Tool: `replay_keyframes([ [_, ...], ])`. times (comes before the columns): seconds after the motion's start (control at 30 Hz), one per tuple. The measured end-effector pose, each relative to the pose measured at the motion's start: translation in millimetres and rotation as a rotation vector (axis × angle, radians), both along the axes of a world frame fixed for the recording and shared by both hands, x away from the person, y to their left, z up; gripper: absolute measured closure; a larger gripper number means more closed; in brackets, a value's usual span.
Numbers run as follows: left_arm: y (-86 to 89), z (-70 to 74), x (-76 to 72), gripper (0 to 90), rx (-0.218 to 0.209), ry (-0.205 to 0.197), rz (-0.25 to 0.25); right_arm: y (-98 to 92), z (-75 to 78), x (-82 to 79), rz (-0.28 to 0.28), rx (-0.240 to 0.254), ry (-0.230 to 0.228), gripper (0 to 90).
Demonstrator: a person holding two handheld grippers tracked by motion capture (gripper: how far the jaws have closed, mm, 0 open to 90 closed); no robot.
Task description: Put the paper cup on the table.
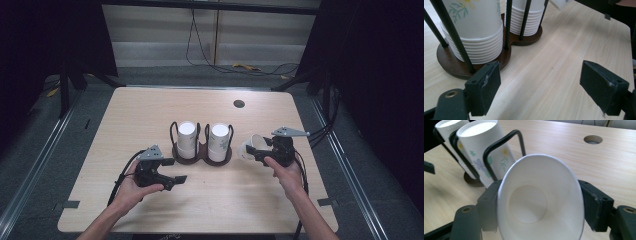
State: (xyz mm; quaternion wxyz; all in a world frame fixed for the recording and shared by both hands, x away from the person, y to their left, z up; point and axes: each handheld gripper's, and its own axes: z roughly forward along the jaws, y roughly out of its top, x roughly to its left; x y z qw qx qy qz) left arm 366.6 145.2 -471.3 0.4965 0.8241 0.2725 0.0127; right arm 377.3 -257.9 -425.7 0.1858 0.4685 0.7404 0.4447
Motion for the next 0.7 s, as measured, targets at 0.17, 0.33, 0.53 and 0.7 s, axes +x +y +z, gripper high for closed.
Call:
replay_keyframes([
  [0.17,2.0,1.7,-3.2,17.1,0.006,-0.015,0.010,-3.0,2.1,5.3,-0.032,-0.027,0.002,27.7],
  [0.33,3.0,2.9,-6.6,17.1,0.003,-0.021,0.003,-6.0,7.1,9.3,-0.066,-0.055,0.002,27.8],
  [0.53,2.6,1.3,-5.4,17.1,0.015,-0.017,-0.003,-9.5,4.6,17.8,-0.094,-0.099,0.018,27.7],
  [0.7,3.7,-0.1,-3.9,17.1,0.021,-0.011,0.004,-12.1,1.6,28.4,-0.115,-0.138,0.032,27.6],
])
